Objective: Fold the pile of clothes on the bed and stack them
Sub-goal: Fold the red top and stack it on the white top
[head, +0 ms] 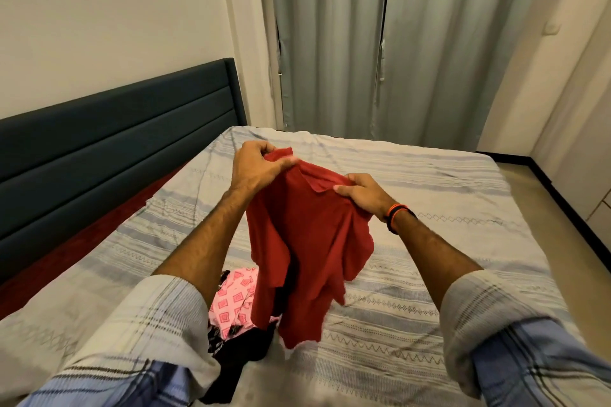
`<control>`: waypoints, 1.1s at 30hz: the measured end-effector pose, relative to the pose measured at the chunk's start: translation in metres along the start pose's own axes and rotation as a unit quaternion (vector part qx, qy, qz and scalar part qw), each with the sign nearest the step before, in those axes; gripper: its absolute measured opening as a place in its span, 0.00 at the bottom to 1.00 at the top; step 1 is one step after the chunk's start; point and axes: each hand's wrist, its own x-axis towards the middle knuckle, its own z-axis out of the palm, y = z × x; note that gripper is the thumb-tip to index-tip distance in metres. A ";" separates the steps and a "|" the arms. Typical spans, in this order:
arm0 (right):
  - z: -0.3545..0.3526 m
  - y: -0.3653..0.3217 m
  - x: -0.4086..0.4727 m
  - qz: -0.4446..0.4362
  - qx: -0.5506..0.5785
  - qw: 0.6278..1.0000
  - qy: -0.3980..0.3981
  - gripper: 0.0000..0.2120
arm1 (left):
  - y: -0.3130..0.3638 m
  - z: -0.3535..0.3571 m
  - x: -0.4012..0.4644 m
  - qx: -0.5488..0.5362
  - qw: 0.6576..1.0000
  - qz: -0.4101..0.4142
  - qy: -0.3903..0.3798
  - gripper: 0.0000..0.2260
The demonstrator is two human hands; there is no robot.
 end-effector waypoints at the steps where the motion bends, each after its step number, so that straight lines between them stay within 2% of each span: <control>1: 0.000 0.001 0.001 -0.011 -0.016 1.000 -0.002 0.12 | -0.001 -0.002 0.000 0.019 1.000 -0.003 -0.017 0.16; 3: -0.002 0.001 0.000 -0.023 -0.078 0.996 -0.020 0.20 | -0.001 -0.005 0.000 0.044 0.999 -0.006 -0.011 0.15; 5: -0.002 0.002 -0.001 -0.030 -0.156 0.987 -0.029 0.23 | 0.003 -0.008 -0.001 0.054 0.998 -0.009 0.032 0.14; 11: -0.003 0.006 0.003 -0.038 -0.201 0.976 0.068 0.16 | 0.006 -0.010 -0.005 0.064 0.989 -0.038 0.130 0.14; 15: -0.009 0.001 0.004 -0.023 -0.242 0.969 0.042 0.17 | 0.002 -0.013 -0.004 0.061 0.983 -0.071 0.157 0.16; 18: -0.014 -0.001 0.004 -0.010 -0.262 0.965 0.012 0.10 | -0.004 -0.017 -0.004 0.060 0.981 -0.084 0.162 0.16; 20: -0.017 -0.001 0.005 -0.012 -0.250 0.968 0.034 0.08 | -0.009 -0.020 -0.003 0.059 0.982 -0.088 0.157 0.16; 24: -0.018 -0.002 0.009 -0.043 -0.123 0.978 0.162 0.03 | -0.016 -0.028 -0.002 0.056 0.984 -0.096 0.140 0.18; 26: -0.019 -0.004 0.012 -0.058 -0.082 0.976 0.196 0.04 | -0.018 -0.030 -0.001 0.056 0.984 -0.098 0.134 0.18; 30: -0.022 -0.014 0.016 -0.081 -0.045 0.969 0.230 0.10 | -0.022 -0.031 0.001 0.049 0.986 -0.096 0.127 0.17; 33: -0.023 -0.023 0.018 -0.061 -0.046 0.974 0.214 0.14 | -0.025 -0.029 0.002 0.042 0.986 -0.100 0.123 0.17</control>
